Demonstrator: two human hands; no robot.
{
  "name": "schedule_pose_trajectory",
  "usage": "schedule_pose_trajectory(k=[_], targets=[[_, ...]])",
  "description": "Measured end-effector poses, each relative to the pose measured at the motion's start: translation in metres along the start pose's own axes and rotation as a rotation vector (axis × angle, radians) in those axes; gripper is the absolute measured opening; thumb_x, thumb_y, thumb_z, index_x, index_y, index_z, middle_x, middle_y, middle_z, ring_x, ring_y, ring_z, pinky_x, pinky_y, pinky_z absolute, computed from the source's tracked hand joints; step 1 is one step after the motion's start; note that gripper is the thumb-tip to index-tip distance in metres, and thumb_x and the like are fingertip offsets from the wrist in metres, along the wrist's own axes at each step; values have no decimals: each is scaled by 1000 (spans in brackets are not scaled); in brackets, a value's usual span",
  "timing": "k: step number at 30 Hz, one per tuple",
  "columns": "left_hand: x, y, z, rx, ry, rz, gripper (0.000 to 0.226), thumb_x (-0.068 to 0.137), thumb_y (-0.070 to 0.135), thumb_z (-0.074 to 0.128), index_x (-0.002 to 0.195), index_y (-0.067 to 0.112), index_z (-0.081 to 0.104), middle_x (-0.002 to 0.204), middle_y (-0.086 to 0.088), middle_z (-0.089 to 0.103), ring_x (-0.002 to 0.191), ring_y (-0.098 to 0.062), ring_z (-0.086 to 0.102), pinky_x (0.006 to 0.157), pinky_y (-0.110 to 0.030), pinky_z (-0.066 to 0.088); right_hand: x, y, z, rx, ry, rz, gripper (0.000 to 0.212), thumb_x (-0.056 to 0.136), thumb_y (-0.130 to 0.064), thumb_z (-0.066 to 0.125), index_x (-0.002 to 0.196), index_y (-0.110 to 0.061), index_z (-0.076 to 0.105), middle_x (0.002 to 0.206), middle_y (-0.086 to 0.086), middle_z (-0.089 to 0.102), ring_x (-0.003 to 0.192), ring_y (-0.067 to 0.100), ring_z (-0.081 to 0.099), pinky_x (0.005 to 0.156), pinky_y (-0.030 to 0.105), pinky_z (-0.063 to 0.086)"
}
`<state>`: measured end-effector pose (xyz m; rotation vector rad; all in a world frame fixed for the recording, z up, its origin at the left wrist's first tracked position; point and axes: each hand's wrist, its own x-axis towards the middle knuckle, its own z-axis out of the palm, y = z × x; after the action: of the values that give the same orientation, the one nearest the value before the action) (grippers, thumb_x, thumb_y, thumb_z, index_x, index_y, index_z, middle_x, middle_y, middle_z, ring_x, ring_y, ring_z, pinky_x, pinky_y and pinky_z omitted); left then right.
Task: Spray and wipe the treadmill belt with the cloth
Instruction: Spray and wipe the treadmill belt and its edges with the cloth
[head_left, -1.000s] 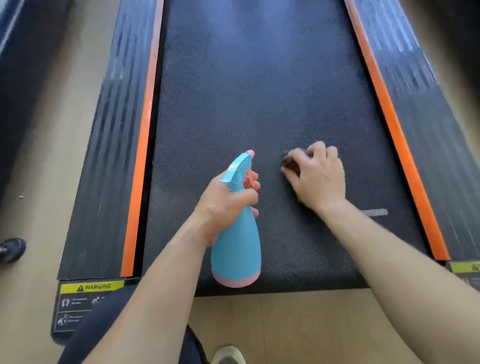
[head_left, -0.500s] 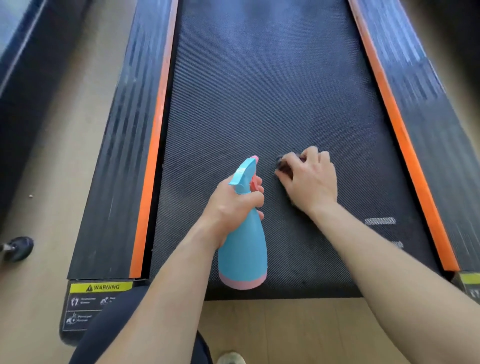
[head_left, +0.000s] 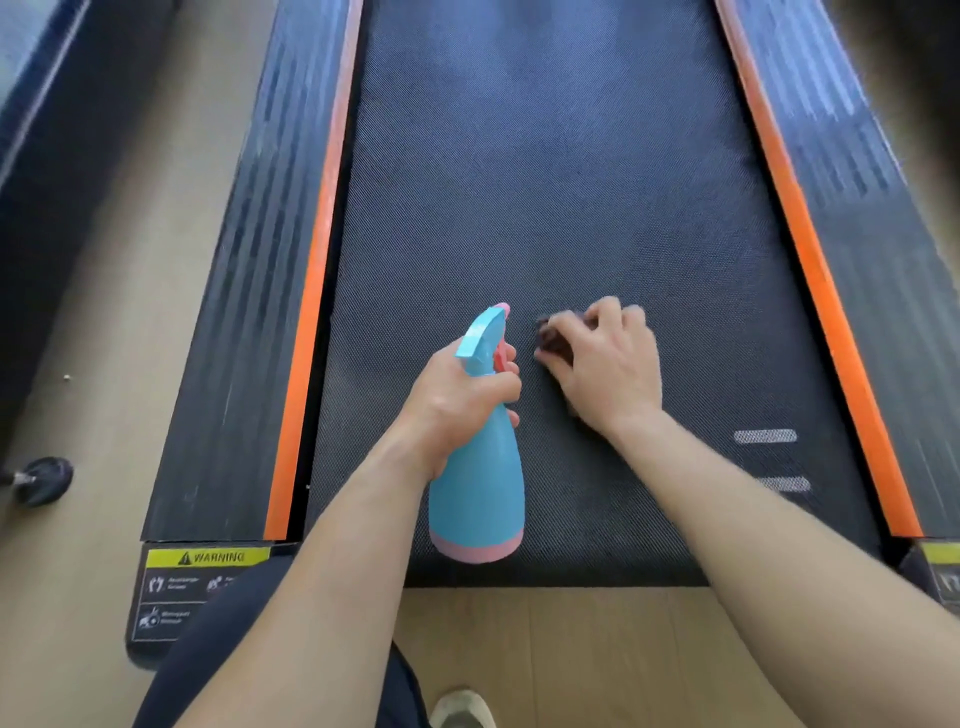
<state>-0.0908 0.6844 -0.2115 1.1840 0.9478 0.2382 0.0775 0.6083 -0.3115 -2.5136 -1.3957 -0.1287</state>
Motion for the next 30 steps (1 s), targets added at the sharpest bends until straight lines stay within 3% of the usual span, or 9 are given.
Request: schedule_pose_trajectory(k=[2, 6, 9, 13, 16, 20, 23, 26, 30], targets=[[3, 0, 2, -24, 1, 7, 56, 86, -8, 62, 119, 37, 67, 98, -2, 62, 76, -19, 58, 62, -27, 60, -57, 0, -8, 54, -6, -79, 35, 88, -59, 61, 107, -30, 67, 106, 9, 53, 90, 33, 48, 74, 45, 49], [8, 1, 3, -14, 36, -5, 43, 68, 10, 65, 103, 34, 69, 93, 1, 65, 75, -18, 63, 76, -41, 63, -84, 12, -10, 79, -28, -138, 35, 89, -56, 64, 110, -28, 68, 107, 11, 53, 89, 32, 46, 72, 45, 50], [11, -3, 5, -7, 38, 2, 46, 78, 1, 68, 107, 36, 68, 94, 2, 64, 76, -17, 62, 71, -36, 64, -27, 16, -3, 68, 36, -90, 37, 90, -62, 54, 107, -32, 67, 108, 10, 53, 94, 34, 48, 76, 44, 51], [5, -2, 10, 6, 49, -10, 43, 68, 9, 65, 98, 39, 68, 94, 1, 63, 78, -18, 61, 70, -36, 62, 39, 23, 5, -18, -42, 69, 41, 92, -64, 54, 116, -33, 64, 117, 11, 53, 106, 38, 48, 85, 46, 48], [-8, -2, 10, 20, 57, -34, 45, 74, 5, 64, 103, 38, 68, 96, 1, 64, 73, -17, 61, 67, -31, 60, -9, 13, -4, 16, -6, 43, 37, 90, -61, 59, 110, -31, 67, 111, 11, 55, 97, 36, 49, 76, 45, 49], [-31, -2, 10, 26, 99, -80, 47, 83, -5, 64, 116, 29, 68, 102, -4, 66, 69, -18, 62, 60, -26, 57, -104, 13, -21, 91, -53, -166, 29, 89, -53, 67, 105, -28, 69, 108, 12, 57, 89, 34, 49, 68, 43, 46], [-50, -7, 14, 34, 163, -94, 45, 81, 0, 65, 119, 25, 68, 105, -4, 68, 68, -17, 64, 62, -25, 57, -75, 17, -16, 69, -72, -179, 32, 89, -55, 64, 105, -28, 68, 107, 12, 56, 91, 36, 51, 69, 44, 47], [-63, -12, 23, -6, 212, -93, 51, 87, -6, 61, 118, 35, 67, 104, -1, 67, 72, -18, 63, 63, -24, 57, -4, 9, -5, 58, -74, -33, 37, 91, -60, 59, 110, -30, 65, 115, 13, 53, 101, 38, 49, 78, 47, 45], [-72, -9, 24, -20, 256, -149, 41, 88, -6, 61, 124, 15, 66, 107, -5, 66, 70, -19, 63, 60, -23, 57, -8, -5, -3, 75, -108, -24, 37, 91, -59, 60, 111, -27, 64, 115, 14, 53, 101, 38, 49, 78, 47, 43]])
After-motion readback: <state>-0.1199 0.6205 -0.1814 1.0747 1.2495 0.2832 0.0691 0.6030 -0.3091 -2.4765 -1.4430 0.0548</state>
